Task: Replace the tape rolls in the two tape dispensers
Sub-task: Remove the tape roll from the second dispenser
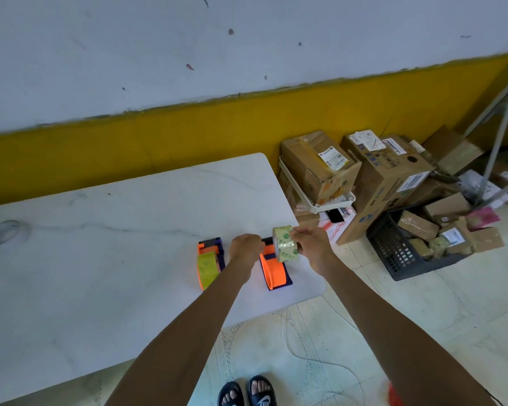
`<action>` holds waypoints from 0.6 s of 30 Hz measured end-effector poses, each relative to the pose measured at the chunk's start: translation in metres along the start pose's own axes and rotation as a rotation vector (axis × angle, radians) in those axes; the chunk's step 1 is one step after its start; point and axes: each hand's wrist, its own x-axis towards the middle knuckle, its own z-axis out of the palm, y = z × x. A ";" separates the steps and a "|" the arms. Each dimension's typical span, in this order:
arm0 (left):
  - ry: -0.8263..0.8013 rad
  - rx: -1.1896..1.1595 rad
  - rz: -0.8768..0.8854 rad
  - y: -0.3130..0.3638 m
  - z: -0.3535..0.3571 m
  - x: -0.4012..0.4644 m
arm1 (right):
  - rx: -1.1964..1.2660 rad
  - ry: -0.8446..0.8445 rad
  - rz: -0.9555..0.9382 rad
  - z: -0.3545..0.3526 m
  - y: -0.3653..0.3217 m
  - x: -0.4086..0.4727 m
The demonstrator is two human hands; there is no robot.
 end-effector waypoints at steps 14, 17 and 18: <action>0.243 0.058 0.247 0.062 -0.073 -0.042 | 0.099 -0.307 -0.115 0.116 -0.067 -0.031; 0.301 0.019 0.244 0.065 -0.096 -0.049 | 0.075 -0.376 -0.124 0.138 -0.072 -0.040; 0.314 0.003 0.250 0.065 -0.102 -0.052 | 0.065 -0.393 -0.128 0.144 -0.073 -0.041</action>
